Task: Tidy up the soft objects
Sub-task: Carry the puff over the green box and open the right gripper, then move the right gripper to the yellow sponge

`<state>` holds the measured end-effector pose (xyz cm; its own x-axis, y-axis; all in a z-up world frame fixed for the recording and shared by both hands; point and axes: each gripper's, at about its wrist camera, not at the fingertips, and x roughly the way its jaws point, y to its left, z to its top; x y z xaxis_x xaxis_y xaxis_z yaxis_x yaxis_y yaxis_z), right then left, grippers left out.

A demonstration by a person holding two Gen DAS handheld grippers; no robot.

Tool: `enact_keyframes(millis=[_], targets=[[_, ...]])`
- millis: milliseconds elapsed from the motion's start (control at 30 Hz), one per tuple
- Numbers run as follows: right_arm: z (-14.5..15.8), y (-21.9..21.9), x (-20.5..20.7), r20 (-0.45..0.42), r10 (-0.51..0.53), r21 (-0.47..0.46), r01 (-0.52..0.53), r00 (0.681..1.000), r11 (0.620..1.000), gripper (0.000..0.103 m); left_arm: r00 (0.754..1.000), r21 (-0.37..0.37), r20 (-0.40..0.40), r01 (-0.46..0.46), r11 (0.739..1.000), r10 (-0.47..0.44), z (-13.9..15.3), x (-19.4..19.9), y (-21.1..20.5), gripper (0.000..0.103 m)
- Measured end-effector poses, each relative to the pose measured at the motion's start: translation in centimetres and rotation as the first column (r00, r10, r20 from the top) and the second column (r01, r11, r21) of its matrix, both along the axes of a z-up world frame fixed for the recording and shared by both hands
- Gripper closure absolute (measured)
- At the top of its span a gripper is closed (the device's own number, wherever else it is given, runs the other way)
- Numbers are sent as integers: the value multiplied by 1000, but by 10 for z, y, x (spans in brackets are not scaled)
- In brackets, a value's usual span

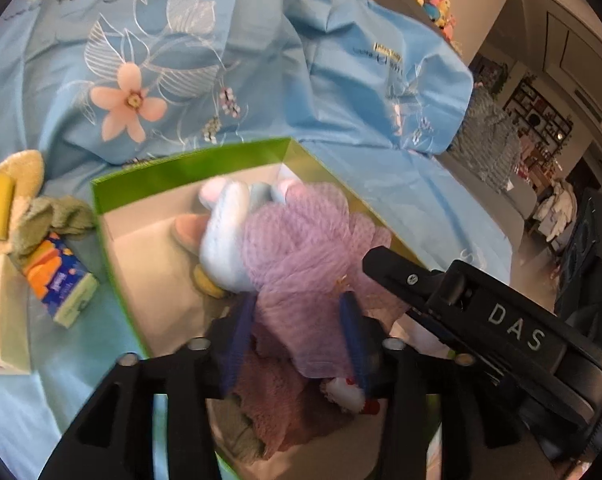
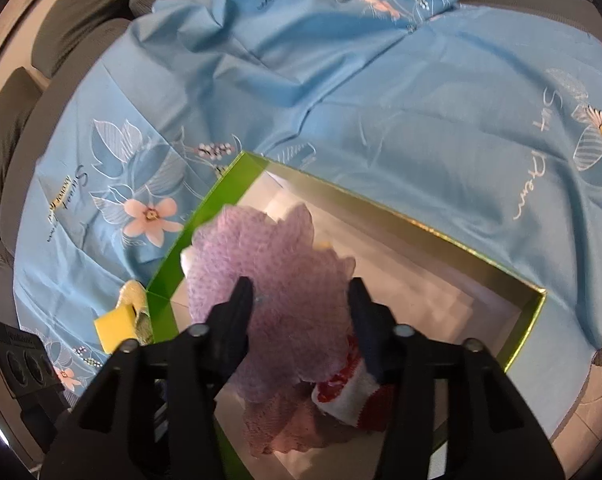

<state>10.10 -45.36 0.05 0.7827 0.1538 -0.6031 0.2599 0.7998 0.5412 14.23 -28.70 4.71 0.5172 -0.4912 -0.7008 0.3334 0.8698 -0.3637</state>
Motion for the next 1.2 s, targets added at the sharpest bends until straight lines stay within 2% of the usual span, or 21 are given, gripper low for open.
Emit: enact_keyframes(millis=[100, 200, 233, 267, 367, 467, 500, 633, 800, 867, 1000, 1067, 1200], targets=[[7, -1, -5, 40, -10, -3, 10, 999, 1000, 36, 1000, -5, 11, -12, 1000, 12, 8, -3, 9, 49], [12, -3, -9, 83, -12, 20, 10, 996, 1000, 30, 998, 5, 31, -48, 999, 48, 18, -10, 26, 45], [14, -3, -11, 98, -10, 30, 7, 995, 1000, 26, 998, 6, 37, -60, 998, 60, 20, -11, 31, 41], [15, -1, -12, 111, -6, 34, 2, 994, 999, 24, 996, 5, 43, -76, 997, 75, 22, -13, 38, 37], [23, 6, -15, 147, 8, 26, -12, 989, 1000, 23, 991, -3, 52, -124, 992, 124, 26, -21, 63, 36], [30, 16, -19, 183, 33, 14, -36, 983, 999, 17, 980, 7, 53, -191, 982, 190, 28, -28, 94, 35], [32, 20, -19, 194, 44, 12, -47, 980, 999, 12, 975, 22, 57, -218, 976, 216, 28, -31, 107, 35], [39, 41, -18, 222, 104, -8, -105, 969, 994, 6, 944, 69, 65, -327, 943, 322, 22, -41, 150, 34], [44, 74, -14, 235, 191, -45, -186, 953, 982, 3, 903, 53, 27, -430, 901, 430, 14, -46, 209, 34], [47, 92, -12, 241, 247, -55, -240, 939, 969, 2, 886, 41, 29, -464, 885, 463, 17, -44, 228, 34], [53, 132, 1, 246, 348, -43, -348, 905, 936, 2, 868, 47, 38, -496, 867, 494, 22, -31, 255, 34], [58, 157, 12, 226, 411, -42, -413, 883, 910, 1, 865, 36, 36, -502, 864, 501, 25, -20, 269, 34], [66, 204, 45, 216, 519, 18, -535, 827, 845, 1, 855, 8, 19, -518, 855, 518, 23, 8, 288, 34]])
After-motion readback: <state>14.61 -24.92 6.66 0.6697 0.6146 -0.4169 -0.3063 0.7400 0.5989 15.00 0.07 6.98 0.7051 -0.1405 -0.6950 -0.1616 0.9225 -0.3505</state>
